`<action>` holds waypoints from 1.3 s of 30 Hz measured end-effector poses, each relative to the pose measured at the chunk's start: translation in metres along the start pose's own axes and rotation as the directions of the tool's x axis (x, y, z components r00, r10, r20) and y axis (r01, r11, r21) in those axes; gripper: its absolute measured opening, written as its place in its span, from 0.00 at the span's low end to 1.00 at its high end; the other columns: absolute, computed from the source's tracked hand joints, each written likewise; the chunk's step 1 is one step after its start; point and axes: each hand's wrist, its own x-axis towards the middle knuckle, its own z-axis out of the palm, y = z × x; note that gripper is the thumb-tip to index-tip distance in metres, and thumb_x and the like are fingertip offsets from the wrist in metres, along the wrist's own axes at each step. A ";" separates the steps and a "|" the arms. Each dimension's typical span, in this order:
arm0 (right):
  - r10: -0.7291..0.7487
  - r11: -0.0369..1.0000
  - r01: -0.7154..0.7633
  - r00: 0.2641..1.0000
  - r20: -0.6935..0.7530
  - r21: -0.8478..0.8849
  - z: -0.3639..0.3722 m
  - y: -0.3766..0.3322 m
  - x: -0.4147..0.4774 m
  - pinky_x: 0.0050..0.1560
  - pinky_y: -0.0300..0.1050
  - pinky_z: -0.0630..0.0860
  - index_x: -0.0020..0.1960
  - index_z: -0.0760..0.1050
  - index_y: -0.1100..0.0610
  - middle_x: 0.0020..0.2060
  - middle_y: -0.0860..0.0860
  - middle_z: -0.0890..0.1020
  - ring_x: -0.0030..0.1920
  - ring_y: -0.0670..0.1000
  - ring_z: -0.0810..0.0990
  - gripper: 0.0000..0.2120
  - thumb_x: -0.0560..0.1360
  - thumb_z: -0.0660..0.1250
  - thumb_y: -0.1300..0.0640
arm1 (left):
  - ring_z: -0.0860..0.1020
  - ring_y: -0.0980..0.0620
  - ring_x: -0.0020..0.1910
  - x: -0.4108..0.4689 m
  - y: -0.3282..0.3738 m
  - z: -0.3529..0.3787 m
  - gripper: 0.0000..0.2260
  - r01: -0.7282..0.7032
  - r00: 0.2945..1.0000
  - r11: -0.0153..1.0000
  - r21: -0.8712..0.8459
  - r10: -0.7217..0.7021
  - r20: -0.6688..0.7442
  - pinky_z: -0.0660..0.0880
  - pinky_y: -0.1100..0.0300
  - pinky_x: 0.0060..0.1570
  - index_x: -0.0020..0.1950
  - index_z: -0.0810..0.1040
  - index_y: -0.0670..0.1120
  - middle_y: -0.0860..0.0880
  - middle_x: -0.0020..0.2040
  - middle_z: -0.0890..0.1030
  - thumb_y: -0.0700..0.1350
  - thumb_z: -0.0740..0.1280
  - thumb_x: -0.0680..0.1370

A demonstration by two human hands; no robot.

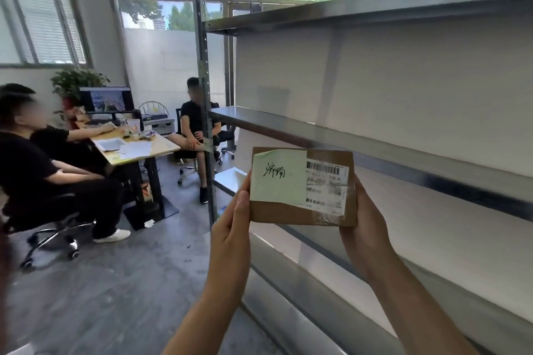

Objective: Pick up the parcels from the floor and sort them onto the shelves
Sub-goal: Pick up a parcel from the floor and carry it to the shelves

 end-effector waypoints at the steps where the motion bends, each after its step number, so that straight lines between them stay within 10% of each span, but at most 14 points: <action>1: 0.001 1.000 -0.001 1.000 0.015 0.000 0.012 0.005 0.007 0.54 0.49 0.77 0.49 0.87 0.41 0.50 0.47 0.89 0.49 0.46 0.88 0.17 0.82 0.60 0.41 | 0.75 0.60 0.71 0.008 -0.001 -0.011 0.18 0.003 1.000 1.000 0.006 -0.003 -0.012 0.68 0.49 0.75 0.68 0.77 0.66 0.61 0.68 0.80 0.61 0.60 0.80; 14: 0.052 0.998 -0.046 0.991 0.123 -0.051 0.165 0.076 0.081 0.52 0.47 0.77 0.50 0.87 0.40 0.51 0.46 0.89 0.50 0.46 0.88 0.20 0.83 0.56 0.40 | 0.77 0.64 0.67 0.101 -0.031 -0.150 0.16 0.029 0.992 0.999 0.032 -0.025 -0.120 0.74 0.66 0.66 0.62 0.79 0.72 0.64 0.64 0.82 0.57 0.57 0.81; 20: 0.092 0.996 -0.088 0.987 0.132 -0.033 0.216 0.118 0.101 0.60 0.52 0.78 0.61 0.83 0.47 0.55 0.50 0.88 0.56 0.51 0.86 0.20 0.83 0.56 0.41 | 0.74 0.59 0.71 0.123 -0.044 -0.208 0.19 0.057 0.985 0.996 0.072 -0.044 -0.167 0.67 0.48 0.75 0.70 0.77 0.63 0.59 0.68 0.81 0.59 0.57 0.81; 24: 0.107 0.994 -0.101 0.981 0.159 -0.042 0.237 0.142 0.116 0.46 0.39 0.82 0.59 0.83 0.50 0.53 0.51 0.88 0.53 0.49 0.87 0.20 0.85 0.54 0.43 | 0.75 0.60 0.71 0.132 -0.052 -0.231 0.17 0.090 0.979 0.992 0.090 -0.072 -0.193 0.67 0.49 0.75 0.67 0.77 0.68 0.61 0.67 0.81 0.59 0.56 0.82; 29: 0.118 0.992 -0.110 0.981 0.151 -0.060 0.242 0.164 0.140 0.56 0.51 0.78 0.59 0.84 0.48 0.54 0.49 0.88 0.54 0.49 0.87 0.21 0.85 0.54 0.41 | 0.75 0.59 0.70 0.150 -0.076 -0.239 0.19 0.119 0.970 0.989 0.087 -0.098 -0.222 0.69 0.51 0.73 0.71 0.77 0.63 0.59 0.67 0.81 0.59 0.56 0.82; 39: 0.161 0.985 -0.173 0.954 0.253 0.026 0.234 0.191 0.224 0.47 0.41 0.82 0.56 0.85 0.46 0.53 0.50 0.88 0.53 0.49 0.87 0.21 0.85 0.54 0.43 | 0.75 0.60 0.71 0.207 -0.112 -0.216 0.18 0.123 0.948 0.979 0.164 -0.066 -0.312 0.67 0.49 0.75 0.68 0.78 0.66 0.60 0.67 0.81 0.61 0.58 0.80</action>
